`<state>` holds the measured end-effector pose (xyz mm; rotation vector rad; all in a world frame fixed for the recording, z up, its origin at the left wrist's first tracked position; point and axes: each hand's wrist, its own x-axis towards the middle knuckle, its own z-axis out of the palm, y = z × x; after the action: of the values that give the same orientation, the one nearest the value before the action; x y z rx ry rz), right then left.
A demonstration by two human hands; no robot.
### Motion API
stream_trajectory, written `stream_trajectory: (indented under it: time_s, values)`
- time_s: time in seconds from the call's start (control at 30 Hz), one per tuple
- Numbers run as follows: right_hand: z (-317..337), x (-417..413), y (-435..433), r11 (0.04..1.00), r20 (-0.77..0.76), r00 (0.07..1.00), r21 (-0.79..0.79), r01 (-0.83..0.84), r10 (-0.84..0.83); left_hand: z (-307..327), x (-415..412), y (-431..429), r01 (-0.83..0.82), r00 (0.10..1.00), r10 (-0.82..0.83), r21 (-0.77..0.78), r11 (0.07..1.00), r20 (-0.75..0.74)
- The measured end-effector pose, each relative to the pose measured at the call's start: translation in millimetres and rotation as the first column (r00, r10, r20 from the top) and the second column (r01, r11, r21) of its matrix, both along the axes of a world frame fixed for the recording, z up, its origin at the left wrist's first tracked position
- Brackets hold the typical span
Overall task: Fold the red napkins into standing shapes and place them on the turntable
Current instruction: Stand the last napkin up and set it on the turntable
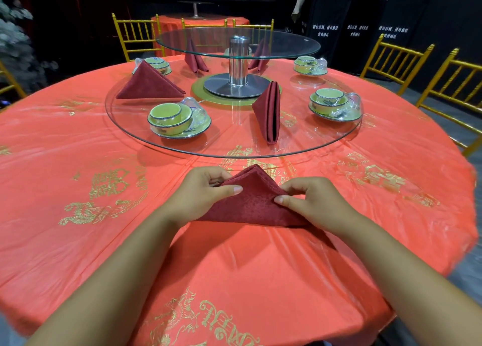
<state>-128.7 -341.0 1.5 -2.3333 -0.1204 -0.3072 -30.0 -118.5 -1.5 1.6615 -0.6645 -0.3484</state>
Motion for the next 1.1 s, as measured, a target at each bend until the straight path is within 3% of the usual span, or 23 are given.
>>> stream_trajectory:
  time_s: [0.3,0.93,1.1]
  values:
    - [-10.9,-7.5,-5.9,0.993,0.004,1.0,-0.122,0.01,-0.01,-1.2,3.9,7.5,-0.025,1.0,0.026,-0.01,1.0,0.006]
    - [-21.2,-18.6,-14.2,0.988,0.011,1.0,-0.156,0.018,-0.016,-3.0,10.7,15.5,-0.078,0.997,0.078,-0.041,0.996,-0.003]
    - [-18.3,-1.0,-24.1,0.973,0.104,0.985,-0.176,0.152,-0.136,10.2,21.2,-0.1,-0.11,0.989,0.115,-0.059,0.992,0.094]
